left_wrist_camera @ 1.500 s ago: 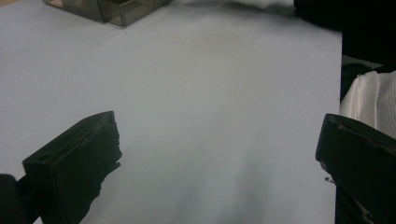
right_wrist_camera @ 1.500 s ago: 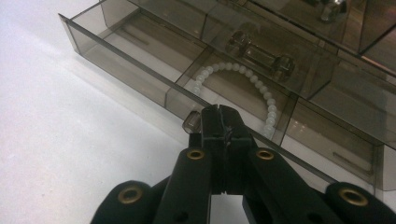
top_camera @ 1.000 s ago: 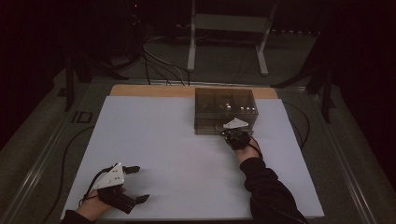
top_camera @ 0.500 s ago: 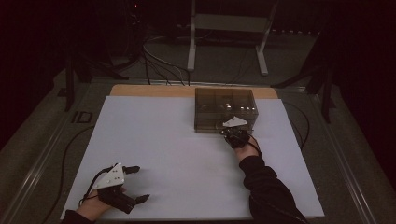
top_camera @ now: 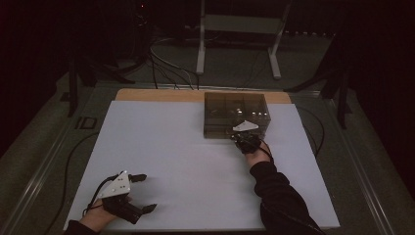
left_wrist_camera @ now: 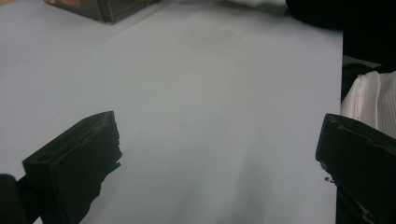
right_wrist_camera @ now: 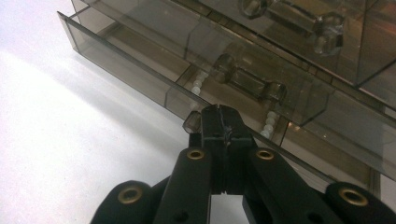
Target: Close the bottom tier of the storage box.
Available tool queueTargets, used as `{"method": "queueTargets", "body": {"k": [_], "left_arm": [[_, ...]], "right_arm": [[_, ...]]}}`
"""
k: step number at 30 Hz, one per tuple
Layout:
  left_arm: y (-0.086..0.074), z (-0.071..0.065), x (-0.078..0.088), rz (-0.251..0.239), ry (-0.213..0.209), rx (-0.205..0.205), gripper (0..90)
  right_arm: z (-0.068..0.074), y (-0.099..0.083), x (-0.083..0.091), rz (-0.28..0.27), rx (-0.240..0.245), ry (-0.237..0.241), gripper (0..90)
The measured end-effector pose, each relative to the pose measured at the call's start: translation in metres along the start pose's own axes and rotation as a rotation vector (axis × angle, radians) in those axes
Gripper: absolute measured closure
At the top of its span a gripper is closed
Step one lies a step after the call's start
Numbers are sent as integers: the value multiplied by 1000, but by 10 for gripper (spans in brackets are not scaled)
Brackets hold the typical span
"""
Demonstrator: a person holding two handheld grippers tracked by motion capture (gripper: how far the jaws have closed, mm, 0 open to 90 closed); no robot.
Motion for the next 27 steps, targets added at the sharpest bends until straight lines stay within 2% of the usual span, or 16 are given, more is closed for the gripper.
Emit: {"method": "queueTargets", "body": {"k": [27], "left_arm": [[0,0,0,0,1,0,1]], "right_arm": [[-2,3,-4,2,6,-20,900]]}}
Point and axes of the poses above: each handheld gripper's, and its own axes: x roughly backward along the jaws, y roughly out of its top, z roughly to its left, the point moved 2 cm from there along -x, roughly forward along the jaws, and after that the axes turned 9 degrees about y, right-handed, at the moved point
